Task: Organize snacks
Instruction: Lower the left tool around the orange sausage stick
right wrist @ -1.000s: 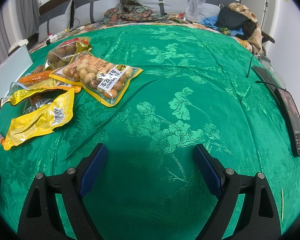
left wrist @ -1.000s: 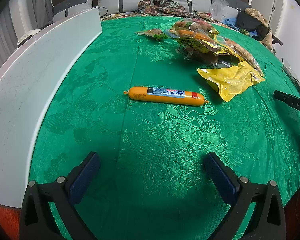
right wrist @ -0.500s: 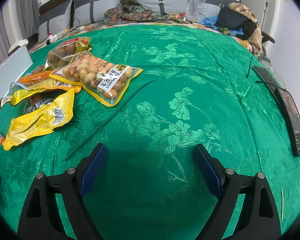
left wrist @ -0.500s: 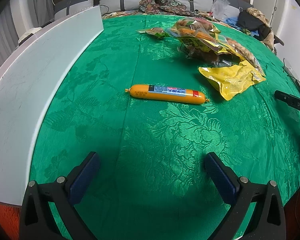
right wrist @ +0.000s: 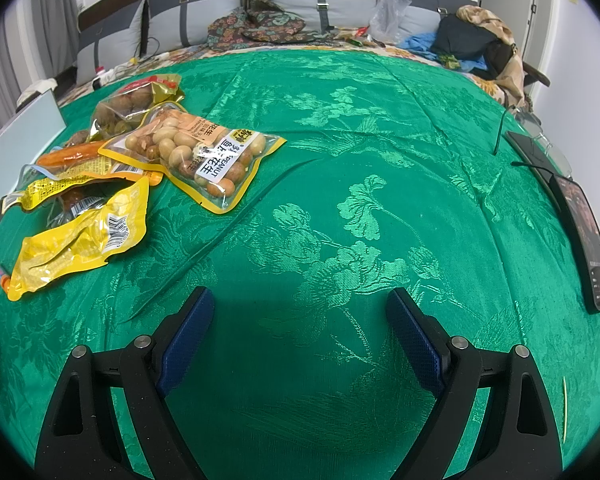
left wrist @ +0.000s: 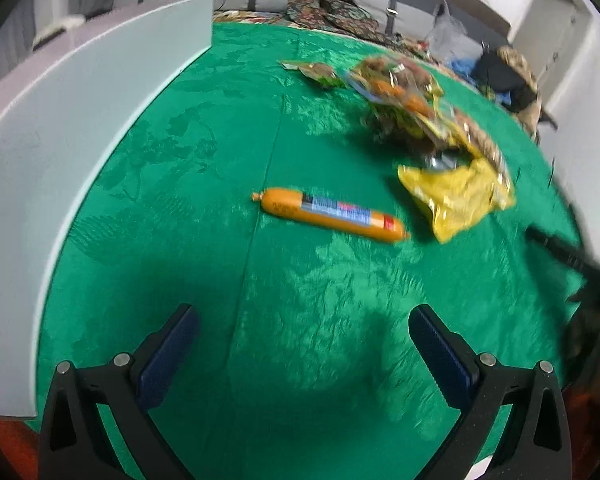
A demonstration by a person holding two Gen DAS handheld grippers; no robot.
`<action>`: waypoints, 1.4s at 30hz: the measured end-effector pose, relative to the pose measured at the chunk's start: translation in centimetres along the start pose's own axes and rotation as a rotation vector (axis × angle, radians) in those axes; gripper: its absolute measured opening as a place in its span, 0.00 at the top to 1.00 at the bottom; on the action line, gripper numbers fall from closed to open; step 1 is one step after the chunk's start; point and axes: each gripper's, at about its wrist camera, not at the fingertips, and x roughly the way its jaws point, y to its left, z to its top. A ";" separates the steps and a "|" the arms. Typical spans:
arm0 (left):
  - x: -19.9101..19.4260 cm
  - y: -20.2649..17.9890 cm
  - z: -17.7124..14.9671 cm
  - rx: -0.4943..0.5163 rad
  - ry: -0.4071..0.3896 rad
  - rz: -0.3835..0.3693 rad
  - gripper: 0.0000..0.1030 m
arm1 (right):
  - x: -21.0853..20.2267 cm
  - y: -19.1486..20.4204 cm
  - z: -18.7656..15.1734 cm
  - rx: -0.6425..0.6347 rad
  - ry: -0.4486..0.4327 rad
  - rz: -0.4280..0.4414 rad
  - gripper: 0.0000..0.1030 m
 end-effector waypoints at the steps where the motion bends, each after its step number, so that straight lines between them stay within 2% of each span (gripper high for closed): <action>1: 0.1 0.2 0.4 -0.026 0.000 -0.025 0.00 | 0.0 0.0 0.0 0.000 0.000 0.000 0.12; 4: 0.8 0.1 1.9 -0.068 -0.005 -0.133 0.00 | 0.0 0.0 0.0 0.000 0.000 0.000 0.12; 10: 2.9 -0.6 5.2 -0.055 -0.024 -0.193 0.02 | 0.0 0.0 0.0 0.000 0.000 0.000 0.12; 15: 4.5 -0.1 8.0 -0.125 -0.045 -0.206 0.04 | 0.0 0.0 0.0 0.000 0.000 0.000 0.12; 17: 4.9 -0.4 8.5 -0.130 -0.052 -0.184 0.04 | 0.0 0.0 0.0 0.000 0.000 0.000 0.12; 21: 5.2 -1.7 8.2 -0.043 -0.053 -0.083 0.06 | 0.0 0.0 0.0 0.000 0.000 0.000 0.12; 24: 5.3 -2.3 7.5 0.030 -0.037 0.058 0.12 | 0.0 0.0 0.0 0.000 0.000 0.000 0.12; 26: 5.6 -2.6 7.2 0.076 -0.008 0.168 0.12 | 0.0 0.0 0.0 0.000 0.000 0.000 0.12; 28: 5.6 -2.3 7.2 0.079 0.018 0.228 0.12 | 0.1 0.0 0.0 0.001 0.000 0.000 0.12; 31: 5.4 -0.8 7.3 0.021 0.052 0.249 0.12 | 0.1 0.0 0.0 0.000 0.000 0.000 0.12; 37: 4.8 -0.3 6.4 0.000 0.085 0.254 0.13 | 0.0 0.0 0.0 0.000 0.000 0.000 0.12; 40: 4.2 -1.3 5.1 0.034 0.075 0.237 0.16 | 0.0 0.0 0.0 0.001 0.000 0.000 0.12; 42: 3.7 -2.0 4.5 0.080 0.053 0.219 0.24 | 0.0 0.0 0.0 0.001 0.001 0.000 0.12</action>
